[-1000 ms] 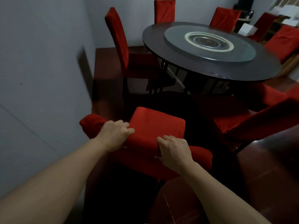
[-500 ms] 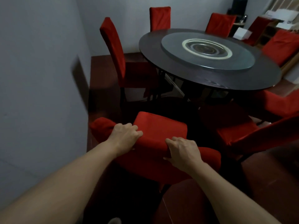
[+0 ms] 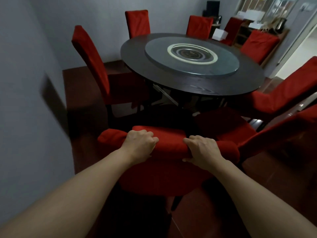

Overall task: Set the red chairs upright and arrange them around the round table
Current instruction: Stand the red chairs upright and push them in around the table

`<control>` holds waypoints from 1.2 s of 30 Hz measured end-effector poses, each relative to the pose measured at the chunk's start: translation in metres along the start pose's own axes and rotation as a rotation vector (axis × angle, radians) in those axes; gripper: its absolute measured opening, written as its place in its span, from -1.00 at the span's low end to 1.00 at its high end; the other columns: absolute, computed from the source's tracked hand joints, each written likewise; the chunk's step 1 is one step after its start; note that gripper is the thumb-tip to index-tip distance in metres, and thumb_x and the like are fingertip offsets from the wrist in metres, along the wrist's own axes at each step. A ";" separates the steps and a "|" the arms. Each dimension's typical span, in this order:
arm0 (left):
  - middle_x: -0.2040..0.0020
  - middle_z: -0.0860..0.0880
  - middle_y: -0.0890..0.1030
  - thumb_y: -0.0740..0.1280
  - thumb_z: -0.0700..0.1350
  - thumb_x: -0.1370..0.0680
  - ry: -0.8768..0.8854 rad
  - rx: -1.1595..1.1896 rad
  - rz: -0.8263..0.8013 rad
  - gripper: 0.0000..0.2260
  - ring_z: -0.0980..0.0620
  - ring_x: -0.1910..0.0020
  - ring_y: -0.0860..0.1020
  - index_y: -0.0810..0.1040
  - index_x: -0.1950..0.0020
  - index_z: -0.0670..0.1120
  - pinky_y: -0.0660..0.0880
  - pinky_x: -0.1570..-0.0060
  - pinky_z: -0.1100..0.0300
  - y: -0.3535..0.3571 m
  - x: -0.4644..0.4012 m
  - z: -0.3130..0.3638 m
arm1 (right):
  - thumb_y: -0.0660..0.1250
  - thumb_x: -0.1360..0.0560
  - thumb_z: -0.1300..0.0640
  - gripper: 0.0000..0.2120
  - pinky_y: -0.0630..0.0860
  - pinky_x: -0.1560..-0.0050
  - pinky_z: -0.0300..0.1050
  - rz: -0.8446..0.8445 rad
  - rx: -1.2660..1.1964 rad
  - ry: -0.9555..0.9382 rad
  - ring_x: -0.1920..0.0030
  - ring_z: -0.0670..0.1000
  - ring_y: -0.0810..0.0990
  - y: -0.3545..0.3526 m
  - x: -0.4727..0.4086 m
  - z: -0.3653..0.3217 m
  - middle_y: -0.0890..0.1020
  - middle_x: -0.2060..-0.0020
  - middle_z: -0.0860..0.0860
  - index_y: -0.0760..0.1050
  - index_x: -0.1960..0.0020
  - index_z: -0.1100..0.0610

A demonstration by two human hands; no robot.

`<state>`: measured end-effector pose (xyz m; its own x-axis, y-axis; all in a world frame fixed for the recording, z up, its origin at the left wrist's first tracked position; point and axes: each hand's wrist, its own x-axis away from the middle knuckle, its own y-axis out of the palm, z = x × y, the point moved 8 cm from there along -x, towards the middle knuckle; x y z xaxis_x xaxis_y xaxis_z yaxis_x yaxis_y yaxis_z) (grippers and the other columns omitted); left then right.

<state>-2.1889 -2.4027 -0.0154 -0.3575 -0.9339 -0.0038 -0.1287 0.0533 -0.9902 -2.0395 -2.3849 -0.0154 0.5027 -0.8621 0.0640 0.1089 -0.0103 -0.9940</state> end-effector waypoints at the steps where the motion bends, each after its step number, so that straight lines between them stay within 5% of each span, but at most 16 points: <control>1: -0.06 0.04 0.53 0.38 0.12 -0.47 -0.005 -0.006 0.011 -0.68 0.01 -0.06 0.52 0.48 -0.14 0.01 0.41 0.16 0.15 -0.003 -0.004 -0.003 | 0.40 -0.41 -0.20 -0.55 0.43 0.06 -0.11 0.014 0.002 -0.008 -0.08 -0.02 0.53 -0.003 -0.004 0.002 0.53 -0.02 -0.07 0.40 -0.16 0.02; 13: -0.02 0.05 0.53 0.35 0.06 -0.50 0.061 0.029 -0.026 -0.74 0.03 -0.01 0.53 0.51 -0.13 -0.01 0.45 0.13 0.14 0.005 0.009 0.011 | 0.40 -0.42 -0.17 -0.55 0.43 0.06 -0.09 0.027 -0.041 -0.015 -0.07 0.00 0.53 0.010 0.013 -0.004 0.54 -0.04 -0.05 0.40 -0.18 0.04; 26: -0.10 0.04 0.51 0.39 0.16 -0.45 -0.080 -0.065 -0.168 -0.57 0.02 -0.07 0.51 0.43 -0.22 0.00 0.45 0.14 0.14 0.038 0.065 0.066 | 0.40 -0.42 -0.17 -0.56 0.49 0.09 -0.07 -0.007 -0.079 -0.186 -0.03 0.01 0.55 0.056 0.075 -0.018 0.55 0.00 -0.04 0.39 -0.16 0.04; 36: -0.12 0.07 0.49 0.38 0.10 -0.49 -0.008 -0.107 -0.264 -0.61 0.04 -0.10 0.51 0.38 -0.26 0.07 0.35 0.16 0.16 0.041 0.062 0.078 | 0.40 -0.45 -0.13 -0.58 0.35 0.23 -0.13 0.044 -0.107 -0.143 -0.02 0.00 0.52 0.059 0.086 -0.012 0.51 0.00 -0.03 0.37 -0.18 0.04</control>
<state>-2.1442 -2.4855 -0.0675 -0.2911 -0.9234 0.2503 -0.3135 -0.1551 -0.9368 -2.0001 -2.4658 -0.0695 0.6226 -0.7821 0.0248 -0.0037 -0.0346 -0.9994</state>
